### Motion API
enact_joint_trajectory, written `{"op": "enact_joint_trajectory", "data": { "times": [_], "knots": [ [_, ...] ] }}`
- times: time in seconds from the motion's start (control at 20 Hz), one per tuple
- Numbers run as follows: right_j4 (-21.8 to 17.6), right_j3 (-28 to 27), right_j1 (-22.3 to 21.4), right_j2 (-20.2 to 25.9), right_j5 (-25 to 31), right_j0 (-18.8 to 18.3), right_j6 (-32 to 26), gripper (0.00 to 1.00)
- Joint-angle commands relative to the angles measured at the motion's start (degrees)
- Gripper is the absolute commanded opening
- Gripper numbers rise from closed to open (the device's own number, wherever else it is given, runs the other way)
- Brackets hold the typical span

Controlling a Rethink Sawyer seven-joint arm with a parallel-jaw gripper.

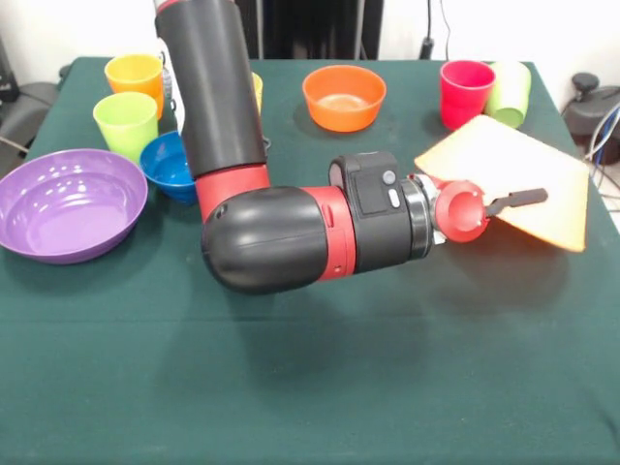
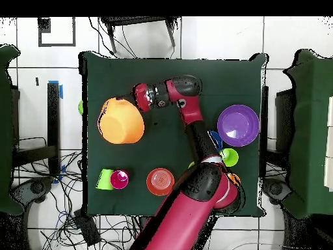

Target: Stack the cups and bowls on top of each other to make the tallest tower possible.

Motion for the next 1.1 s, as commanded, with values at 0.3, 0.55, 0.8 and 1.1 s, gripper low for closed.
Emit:
{"op": "enact_joint_trajectory", "data": {
  "times": [0.3, 0.55, 0.8, 1.1],
  "knots": [
    [-8.65, -11.5, 0.59, -6.4, 3.39, 4.29, -1.27, 1.0],
    [-10.57, -15.69, -0.49, -5.58, 0.28, 5.53, -2.14, 1.0],
    [-12.65, -19.01, -1.75, -5.57, -0.79, 6.5, -1.69, 1.0],
    [-13.33, -16.03, -6.61, -6.6, -3.74, 6.73, 0.88, 1.0]
  ]
}}
